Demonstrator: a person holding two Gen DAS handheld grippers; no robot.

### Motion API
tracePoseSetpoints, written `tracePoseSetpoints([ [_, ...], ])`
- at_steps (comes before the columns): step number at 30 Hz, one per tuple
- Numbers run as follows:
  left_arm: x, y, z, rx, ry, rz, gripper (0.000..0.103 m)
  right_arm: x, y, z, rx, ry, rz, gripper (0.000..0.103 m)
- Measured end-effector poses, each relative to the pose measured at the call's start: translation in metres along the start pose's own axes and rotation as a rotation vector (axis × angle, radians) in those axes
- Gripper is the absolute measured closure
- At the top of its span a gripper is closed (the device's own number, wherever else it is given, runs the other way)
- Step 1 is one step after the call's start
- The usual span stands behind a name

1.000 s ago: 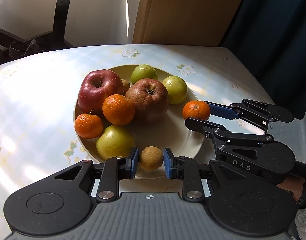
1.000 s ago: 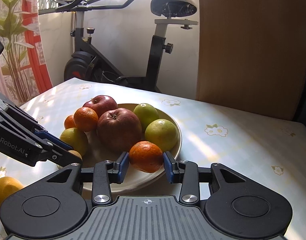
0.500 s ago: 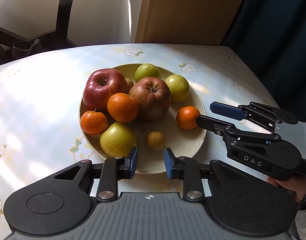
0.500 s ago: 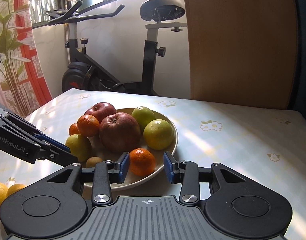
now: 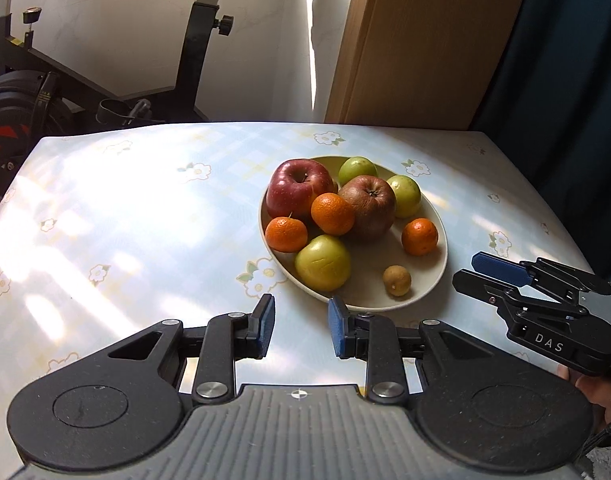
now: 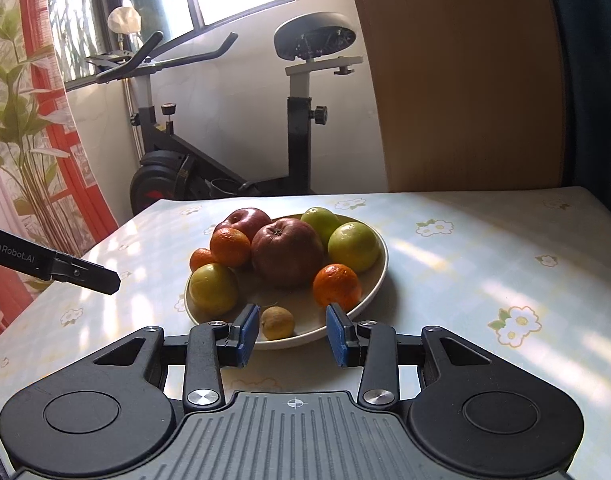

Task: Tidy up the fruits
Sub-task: 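Withdraw both tools from the plate toward the two lemons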

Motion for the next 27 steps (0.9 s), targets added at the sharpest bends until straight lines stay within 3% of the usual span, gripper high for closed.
tracePoseSetpoints([
  [11, -0.035, -0.03, 0.03, -0.084, 0.077, -0.084, 0.066, -0.011, -0.045, 0.013, -0.009, 0.031, -0.013, 0.068],
  [27, -0.037, -0.047, 0.057, -0.171, 0.064, -0.065, 0.064, -0.012, -0.072, 0.035, -0.044, -0.042, -0.018, 0.068],
])
Point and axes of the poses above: each gripper's, at about its wrist camera, not at the fingertips, and x roughly the way its jaws point, y to its right, z to its underside, the point moved 2 cm from there along x, roughly the way its jaws point, and after that the axes turned 11 degrees about -z, right-handed, at the moved point
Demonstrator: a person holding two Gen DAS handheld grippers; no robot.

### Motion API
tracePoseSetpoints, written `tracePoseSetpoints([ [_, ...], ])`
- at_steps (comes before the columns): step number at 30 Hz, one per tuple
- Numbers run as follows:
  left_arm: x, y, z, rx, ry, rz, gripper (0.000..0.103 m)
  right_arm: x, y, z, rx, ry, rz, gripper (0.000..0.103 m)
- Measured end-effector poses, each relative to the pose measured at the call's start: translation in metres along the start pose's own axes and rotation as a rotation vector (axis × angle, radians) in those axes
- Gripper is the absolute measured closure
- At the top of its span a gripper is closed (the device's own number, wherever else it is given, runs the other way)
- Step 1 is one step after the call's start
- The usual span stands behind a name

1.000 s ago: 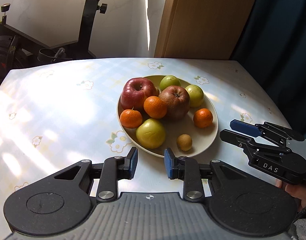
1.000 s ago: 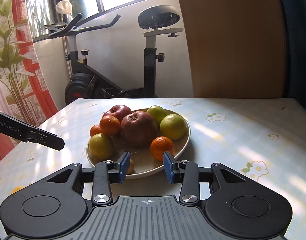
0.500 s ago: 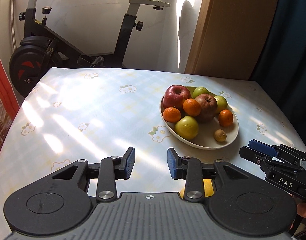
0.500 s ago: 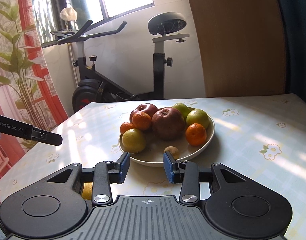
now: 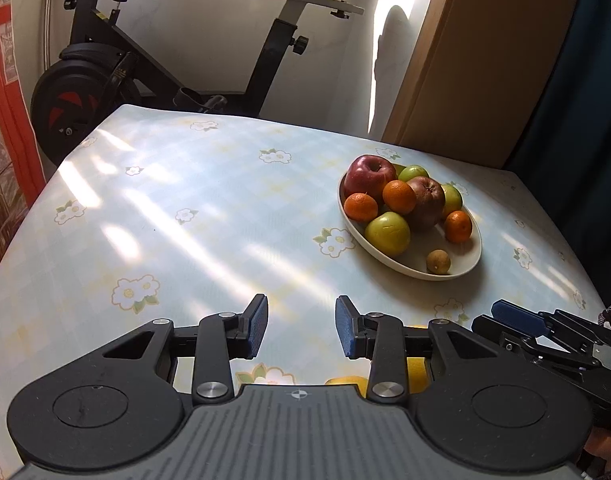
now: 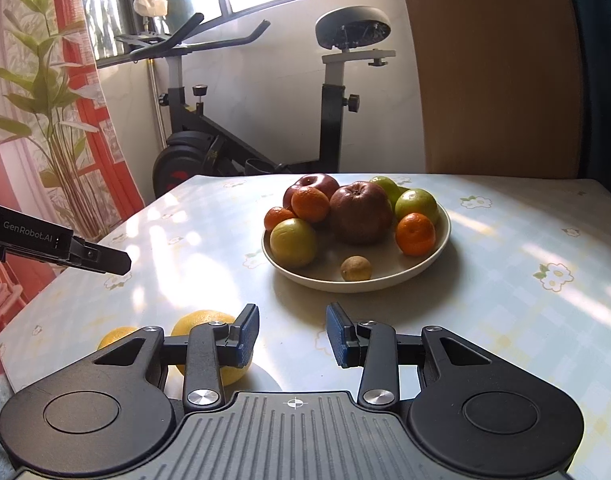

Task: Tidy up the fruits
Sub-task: 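Withdraw both tools from the plate toward the two lemons, then grasp a lemon with the left tool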

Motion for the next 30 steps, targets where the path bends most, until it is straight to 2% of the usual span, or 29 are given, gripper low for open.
tracePoseSetpoints([
  [16, 0.01, 0.007, 0.014, 0.015, -0.037, 0.029, 0.064, 0.004, -0.012, 0.007, -0.046, -0.043, -0.016, 0.068],
  [26, 0.031, 0.027, 0.011, 0.074, -0.118, 0.179, 0.065, 0.008, -0.013, 0.018, -0.061, -0.121, -0.009, 0.068],
  [30, 0.032, 0.037, 0.011, 0.119, -0.103, 0.189, 0.066, 0.009, -0.012, 0.022, -0.066, -0.143, -0.009, 0.068],
])
Point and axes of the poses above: each gripper's, at about its wrist camera, not at the fingertips, and x roughly the way its jaws point, y to its right, z to its underside, the point moved 2 cm from there along x, roughly the way its jaws point, and after that the axes turned 11 degrees about -z, right-handed, at the moved point
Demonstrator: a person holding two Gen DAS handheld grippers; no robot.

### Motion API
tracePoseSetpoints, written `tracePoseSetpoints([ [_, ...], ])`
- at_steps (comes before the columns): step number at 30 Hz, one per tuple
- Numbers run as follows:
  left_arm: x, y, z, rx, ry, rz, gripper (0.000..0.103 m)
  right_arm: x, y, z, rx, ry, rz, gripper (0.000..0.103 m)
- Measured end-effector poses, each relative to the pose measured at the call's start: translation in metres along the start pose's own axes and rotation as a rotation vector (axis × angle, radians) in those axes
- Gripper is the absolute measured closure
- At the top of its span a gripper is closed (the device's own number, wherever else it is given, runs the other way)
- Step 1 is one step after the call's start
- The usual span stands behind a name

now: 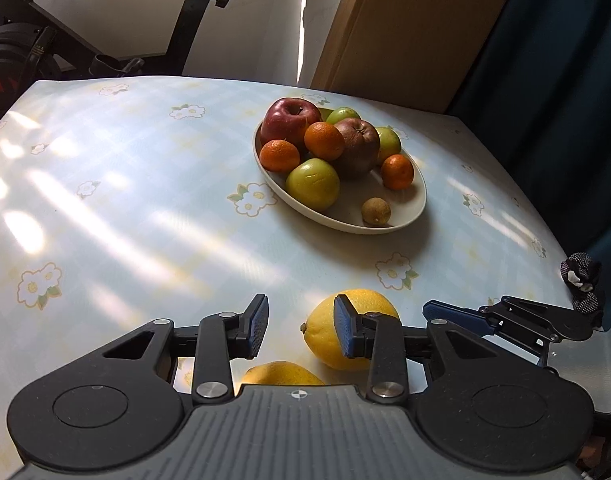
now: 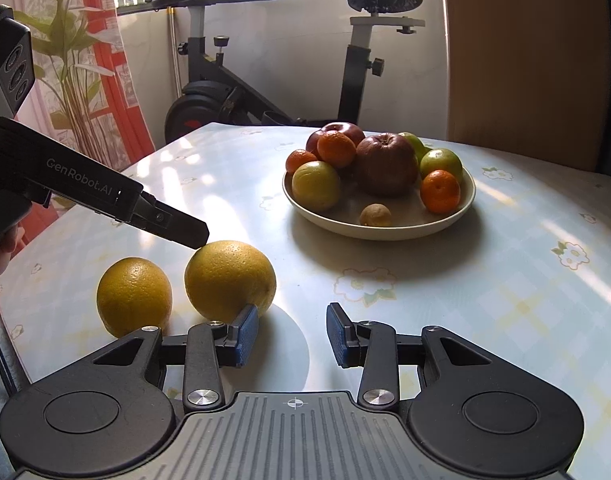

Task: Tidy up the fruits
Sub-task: 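Grasp a lemon with the left tool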

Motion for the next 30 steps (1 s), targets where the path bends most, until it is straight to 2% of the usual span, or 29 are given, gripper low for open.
tracePoseSetpoints([
  [14, 0.016, 0.014, -0.02, 0.002, -0.006, 0.054, 0.065, 0.005, -0.007, 0.002, -0.045, -0.035, -0.017, 0.067],
  [24, 0.032, 0.015, -0.014, -0.137, -0.086, 0.25, 0.064, 0.014, -0.008, 0.004, -0.062, -0.056, -0.025, 0.065],
  [30, 0.034, 0.019, -0.014, -0.124, -0.092, 0.257, 0.063, 0.017, -0.005, 0.003, -0.053, -0.046, -0.033, 0.065],
])
Point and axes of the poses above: each gripper's, at about its wrist camera, not at the fingertips, and x roughly the way its jaws point, y to its right, z to its underside, the point moved 2 cm from there along x, roughly the way its jaws point, and after that the axes turned 11 degrees about -z, right-handed, at the moved point
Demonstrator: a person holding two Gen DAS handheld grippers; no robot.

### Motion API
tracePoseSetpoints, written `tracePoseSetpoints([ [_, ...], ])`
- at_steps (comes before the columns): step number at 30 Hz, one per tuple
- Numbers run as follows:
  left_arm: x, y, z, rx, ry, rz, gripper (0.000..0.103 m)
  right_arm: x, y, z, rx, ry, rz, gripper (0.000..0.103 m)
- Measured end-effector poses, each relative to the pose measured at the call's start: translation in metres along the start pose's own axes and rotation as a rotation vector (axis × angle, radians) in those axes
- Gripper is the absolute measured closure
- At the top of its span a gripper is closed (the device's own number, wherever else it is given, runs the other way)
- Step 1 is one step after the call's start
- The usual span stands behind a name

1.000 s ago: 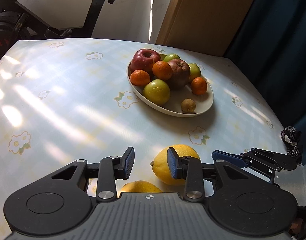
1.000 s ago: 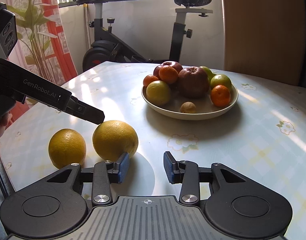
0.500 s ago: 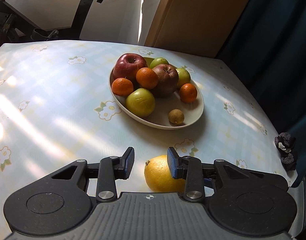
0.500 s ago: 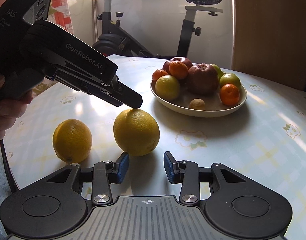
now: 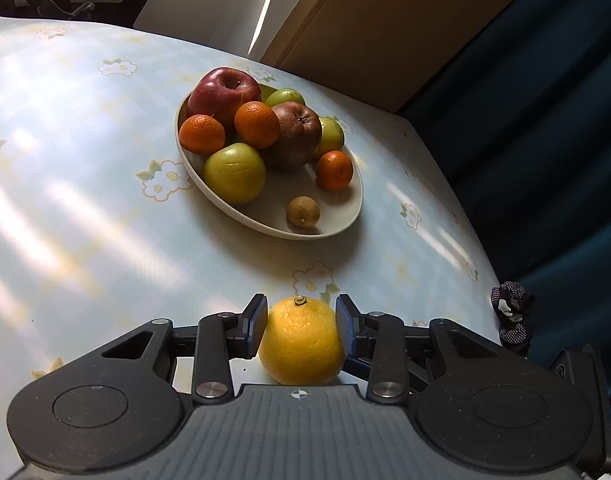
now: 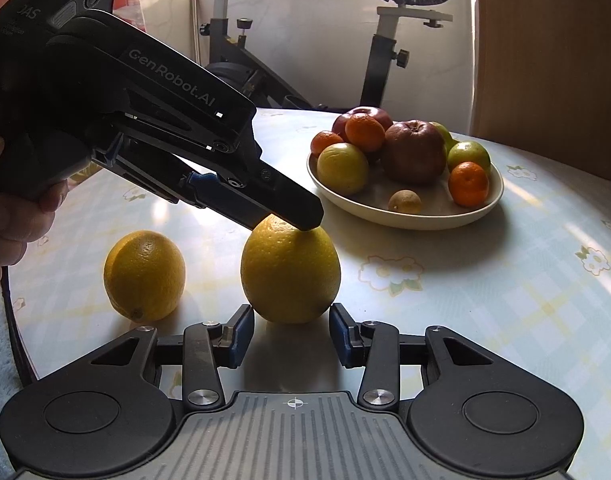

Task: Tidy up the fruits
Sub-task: 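Grasp a lemon with the left tool, then grasp the other lemon with the right tool while the left tool holds its lemon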

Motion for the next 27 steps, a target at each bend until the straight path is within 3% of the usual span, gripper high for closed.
tracePoseSetpoints([
  [13, -0.003, 0.006, -0.009, 0.048, 0.013, -0.012, 0.064, -0.001, 0.005, -0.007, 0.001, 0.03, -0.016, 0.062],
  [27, 0.006, 0.04, -0.06, 0.115, 0.068, -0.011, 0.069, -0.013, 0.048, -0.047, -0.039, 0.07, 0.055, 0.062],
])
Point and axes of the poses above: each gripper's, at about its wrist camera, not at the fingertips, and x roughly the way its jaws point, y to its right, z to its underside, the point moved 2 cm from there along x, roughly the way its jaws point, and after that the axes turned 11 degrees about -z, right-handed, at the moved point
